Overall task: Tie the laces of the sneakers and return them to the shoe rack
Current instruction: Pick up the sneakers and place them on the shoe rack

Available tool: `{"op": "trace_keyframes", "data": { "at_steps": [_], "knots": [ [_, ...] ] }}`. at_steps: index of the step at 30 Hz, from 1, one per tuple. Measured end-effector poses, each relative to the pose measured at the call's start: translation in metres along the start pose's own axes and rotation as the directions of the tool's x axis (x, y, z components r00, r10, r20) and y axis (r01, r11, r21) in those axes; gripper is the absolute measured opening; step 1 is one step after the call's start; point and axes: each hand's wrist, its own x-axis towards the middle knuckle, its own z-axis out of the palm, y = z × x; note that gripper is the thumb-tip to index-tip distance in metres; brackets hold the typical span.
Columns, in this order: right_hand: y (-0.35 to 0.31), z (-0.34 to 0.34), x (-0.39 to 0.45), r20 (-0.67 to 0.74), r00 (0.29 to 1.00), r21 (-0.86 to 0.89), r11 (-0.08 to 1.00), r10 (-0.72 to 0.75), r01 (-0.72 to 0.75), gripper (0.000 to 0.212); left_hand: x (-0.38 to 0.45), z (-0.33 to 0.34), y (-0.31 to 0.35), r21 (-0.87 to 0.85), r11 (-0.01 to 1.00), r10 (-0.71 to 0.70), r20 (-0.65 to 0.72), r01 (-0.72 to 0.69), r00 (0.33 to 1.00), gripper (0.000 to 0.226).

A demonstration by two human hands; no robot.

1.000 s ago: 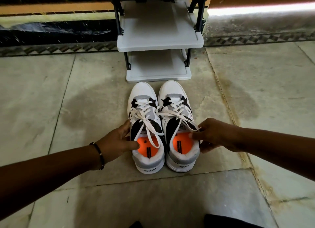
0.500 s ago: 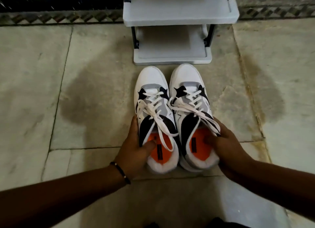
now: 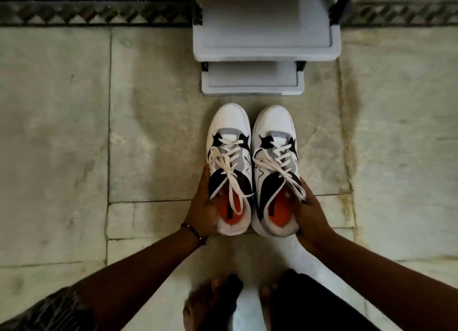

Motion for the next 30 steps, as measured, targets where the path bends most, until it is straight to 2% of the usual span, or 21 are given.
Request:
{"op": "trace_keyframes", "data": {
  "at_steps": [4, 11, 18, 24, 28, 30],
  "knots": [
    [-0.032, 0.007, -0.052, -0.030, 0.999, -0.015, 1.000, 0.024, -0.025, 0.046, -0.041, -0.002, 0.051, -0.033, 0.999, 0.011, 0.008, -0.011, 1.000, 0.064],
    [-0.134, 0.021, -0.169, -0.011, 1.000, -0.059, 0.998, -0.015, 0.014, 0.048, -0.131, -0.008, 0.181, -0.022, 1.000, 0.019, -0.001, -0.019, 1.000, 0.064],
    [-0.215, 0.041, -0.240, -0.002, 0.997, -0.079, 0.994, -0.080, 0.079, 0.048, -0.180, -0.018, 0.277, -0.007, 1.000, 0.021, -0.011, -0.021, 1.000, 0.083],
    [-0.253, 0.057, -0.252, -0.019, 0.989, -0.067, 0.987, -0.148, 0.146, 0.043, -0.174, -0.024, 0.322, 0.026, 0.999, 0.048, -0.038, -0.047, 0.998, 0.074],
    [-0.279, 0.063, -0.220, -0.091, 0.974, -0.085, 0.976, -0.209, 0.201, 0.038, -0.142, -0.019, 0.335, 0.078, 0.996, 0.054, -0.065, -0.049, 0.996, 0.072],
    [-0.294, 0.066, -0.204, -0.056, 0.977, -0.087, 0.976, -0.207, 0.202, 0.041, -0.122, -0.016, 0.340, 0.099, 0.994, 0.055, -0.082, -0.046, 0.995, 0.072]
  ]
}}
